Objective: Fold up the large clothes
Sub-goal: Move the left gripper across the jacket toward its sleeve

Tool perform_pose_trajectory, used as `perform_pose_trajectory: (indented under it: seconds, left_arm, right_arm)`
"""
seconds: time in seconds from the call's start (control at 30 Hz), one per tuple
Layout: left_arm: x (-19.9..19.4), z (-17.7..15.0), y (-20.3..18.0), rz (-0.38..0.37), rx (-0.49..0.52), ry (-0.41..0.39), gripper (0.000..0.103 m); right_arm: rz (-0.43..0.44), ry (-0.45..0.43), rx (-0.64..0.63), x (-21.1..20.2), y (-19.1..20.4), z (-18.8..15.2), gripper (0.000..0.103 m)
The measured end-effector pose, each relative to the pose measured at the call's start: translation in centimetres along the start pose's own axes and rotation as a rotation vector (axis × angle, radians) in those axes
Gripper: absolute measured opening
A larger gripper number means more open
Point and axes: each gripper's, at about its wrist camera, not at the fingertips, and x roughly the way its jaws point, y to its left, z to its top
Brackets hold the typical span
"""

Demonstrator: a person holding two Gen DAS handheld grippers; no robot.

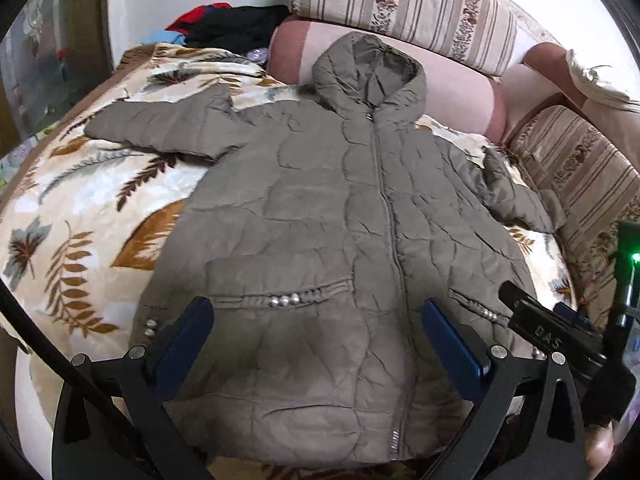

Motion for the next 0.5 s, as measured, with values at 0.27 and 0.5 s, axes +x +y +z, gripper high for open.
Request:
perform_pose_trajectory:
  seconds: [0.27, 0.5]
  left_arm:
    - [-1.5, 1.0, -0.6, 0.074, 0.069, -0.096, 0.103]
    - [-1.6, 2.4, 1.0, 0.23, 0.103, -0.139, 0.103]
  right_arm:
    - [0.072, 0.029, 0.065, 0.3, -0.6, -0.3, 0.102]
    - [0.071, 0.025, 0.018, 0.0, 0.1, -0.2, 0.101]
